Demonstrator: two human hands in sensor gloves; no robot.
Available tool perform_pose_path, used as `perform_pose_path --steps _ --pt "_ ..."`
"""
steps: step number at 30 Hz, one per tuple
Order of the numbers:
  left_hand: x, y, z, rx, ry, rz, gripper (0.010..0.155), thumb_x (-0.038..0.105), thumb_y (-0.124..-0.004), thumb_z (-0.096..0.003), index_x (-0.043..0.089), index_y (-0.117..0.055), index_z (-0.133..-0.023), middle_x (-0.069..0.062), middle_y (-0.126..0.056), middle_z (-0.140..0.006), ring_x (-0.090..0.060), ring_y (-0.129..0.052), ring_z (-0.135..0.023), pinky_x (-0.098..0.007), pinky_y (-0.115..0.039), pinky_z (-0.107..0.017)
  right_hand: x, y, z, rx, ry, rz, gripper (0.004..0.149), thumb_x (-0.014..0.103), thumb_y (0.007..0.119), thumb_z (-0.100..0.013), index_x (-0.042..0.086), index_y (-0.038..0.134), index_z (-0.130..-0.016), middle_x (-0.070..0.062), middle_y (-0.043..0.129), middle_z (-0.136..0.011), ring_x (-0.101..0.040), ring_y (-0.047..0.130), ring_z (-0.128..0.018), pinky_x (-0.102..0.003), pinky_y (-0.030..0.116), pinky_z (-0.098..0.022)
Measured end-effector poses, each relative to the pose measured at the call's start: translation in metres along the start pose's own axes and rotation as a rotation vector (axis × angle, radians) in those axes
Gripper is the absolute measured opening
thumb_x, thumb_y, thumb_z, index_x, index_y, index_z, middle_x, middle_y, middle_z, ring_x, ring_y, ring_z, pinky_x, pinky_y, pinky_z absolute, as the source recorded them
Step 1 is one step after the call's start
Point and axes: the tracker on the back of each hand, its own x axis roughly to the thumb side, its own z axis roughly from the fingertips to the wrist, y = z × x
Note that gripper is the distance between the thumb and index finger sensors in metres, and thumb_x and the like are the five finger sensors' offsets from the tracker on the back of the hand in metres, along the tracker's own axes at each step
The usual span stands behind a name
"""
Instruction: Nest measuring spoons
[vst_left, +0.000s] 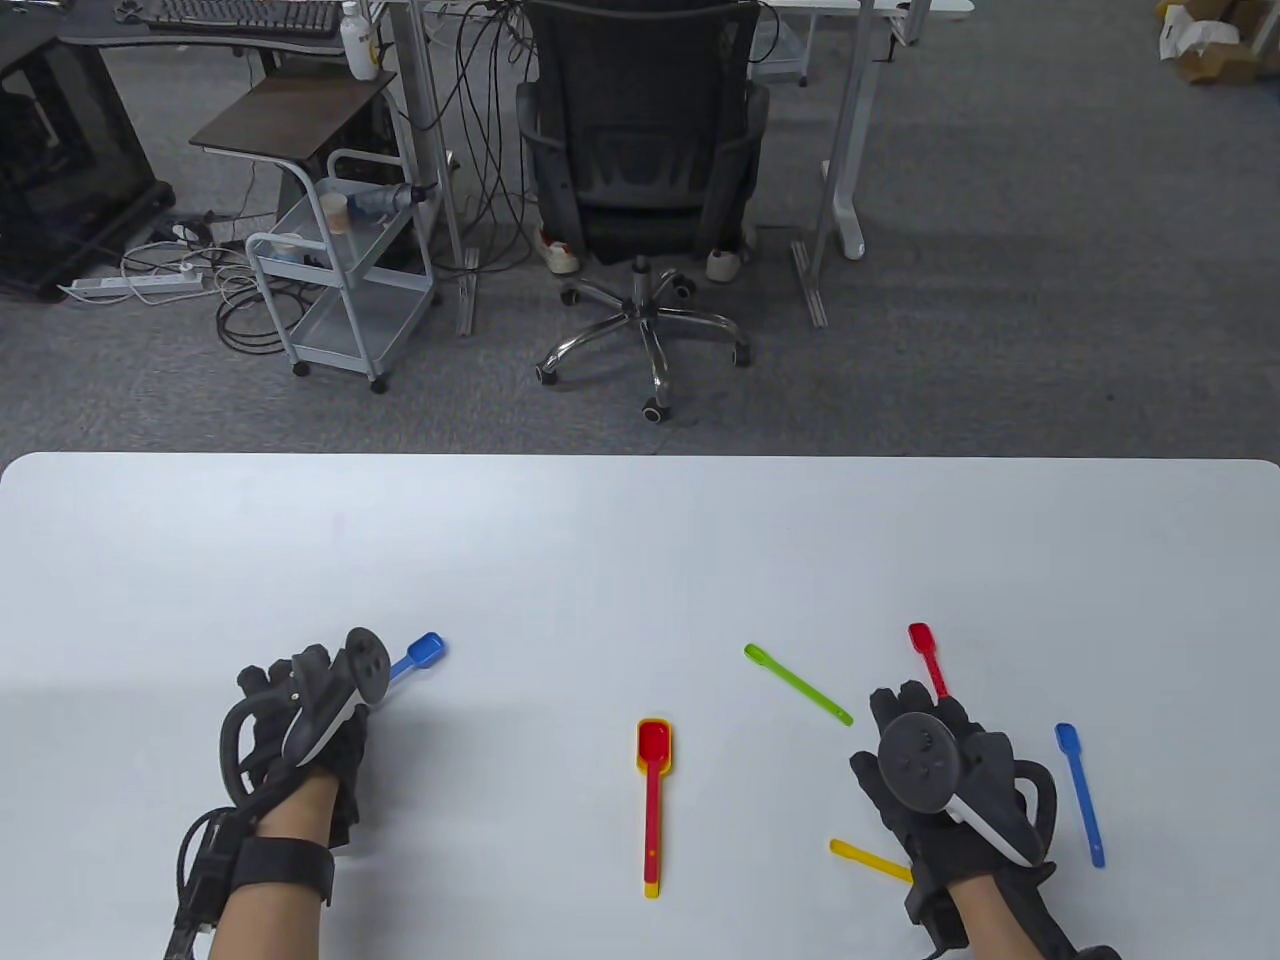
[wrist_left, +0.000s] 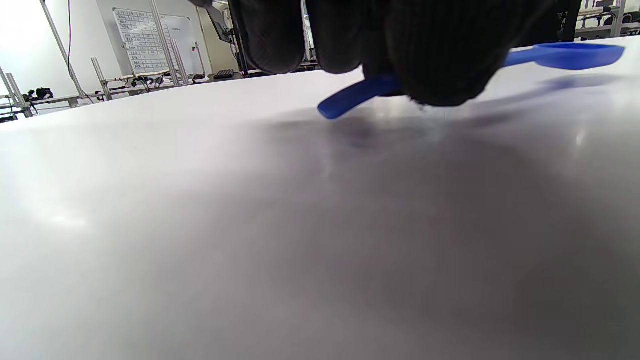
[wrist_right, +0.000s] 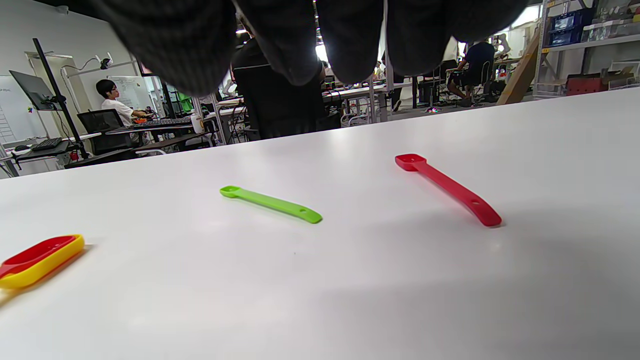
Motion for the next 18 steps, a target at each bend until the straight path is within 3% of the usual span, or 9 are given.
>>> perform_pose_path --steps 18 --pt "0.002 0.031 0.018 0.064 0.011 0.024 0.047 0.043 -0.095 -0.0411 0.02 -0.092 -0.083 -0.002 -0.073 -0.115 -0.039 -0.081 -0.109 -0.063 -0.051 -0.083 -0.001 0.0 0.0 -0.007 -0.002 -0.005 0.068 0.047 0.071 -0.052 0.015 0.061 -0.112 -0.024 0.058 -0.121 -0.058 0.062 -0.102 -0.067 0.055 -0.069"
